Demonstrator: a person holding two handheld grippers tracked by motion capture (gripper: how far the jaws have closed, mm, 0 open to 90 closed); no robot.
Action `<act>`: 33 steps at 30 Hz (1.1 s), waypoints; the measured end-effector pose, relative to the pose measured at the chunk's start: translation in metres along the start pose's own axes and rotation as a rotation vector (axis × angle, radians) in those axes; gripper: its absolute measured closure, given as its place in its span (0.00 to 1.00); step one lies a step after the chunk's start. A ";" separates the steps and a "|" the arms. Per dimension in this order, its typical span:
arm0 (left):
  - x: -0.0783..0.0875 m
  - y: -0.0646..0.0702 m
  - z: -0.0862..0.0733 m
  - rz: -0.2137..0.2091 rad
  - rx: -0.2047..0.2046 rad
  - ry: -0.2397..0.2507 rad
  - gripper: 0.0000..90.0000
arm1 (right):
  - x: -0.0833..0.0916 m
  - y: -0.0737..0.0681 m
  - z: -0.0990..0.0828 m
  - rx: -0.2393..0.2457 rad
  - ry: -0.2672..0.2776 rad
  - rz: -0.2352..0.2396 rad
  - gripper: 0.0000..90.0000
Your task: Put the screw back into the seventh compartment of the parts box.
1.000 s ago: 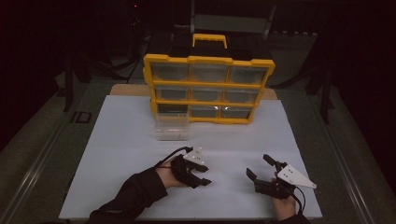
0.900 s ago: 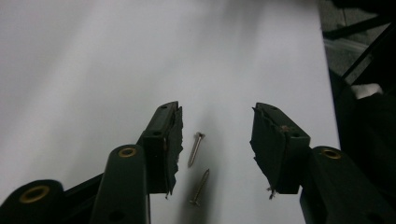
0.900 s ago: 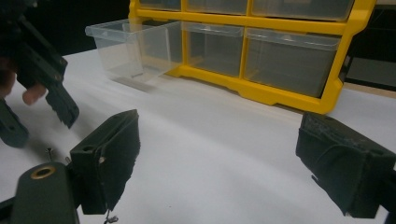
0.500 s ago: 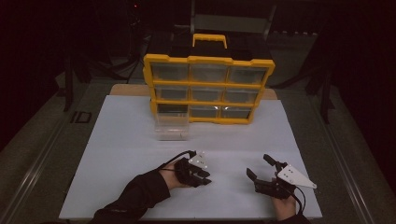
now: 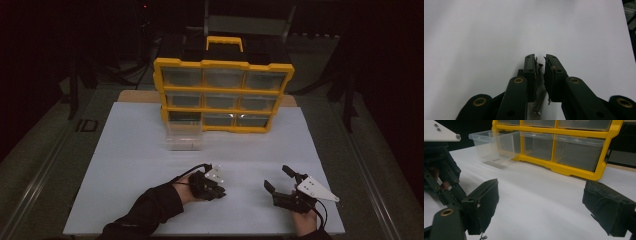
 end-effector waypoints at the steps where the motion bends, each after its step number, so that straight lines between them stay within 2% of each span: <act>1: 0.000 0.000 0.000 0.001 -0.002 -0.004 0.91 | 0.000 0.000 0.000 0.000 0.000 0.001 0.15; 3: -0.001 -0.001 0.000 -0.002 -0.003 -0.007 0.94 | 0.000 0.000 0.000 0.001 -0.001 0.001 0.15; 9: 0.000 -0.001 0.001 -0.001 -0.008 -0.015 0.95 | 0.000 0.000 0.000 0.001 -0.001 0.002 0.15; 14: 0.003 -0.002 0.003 0.008 0.009 -0.020 0.96 | 0.000 0.000 0.000 0.000 0.001 0.001 0.15; 24: 0.035 -0.013 0.020 0.079 0.040 0.052 0.96 | 0.000 0.000 0.000 -0.001 0.003 0.000 0.15; 33: 0.064 -0.026 0.025 0.135 0.070 0.091 0.96 | 0.000 0.000 0.000 0.000 0.000 0.003 0.15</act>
Point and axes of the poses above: each handheld gripper's, and its own axes: x roughly backward along the jaws, z roughly out of its top, y roughly to its right, the point moved 7 cm from there along -x, roughly forward along the jaws, and after that the axes turned 2 degrees about -z, right-handed, at the moved point
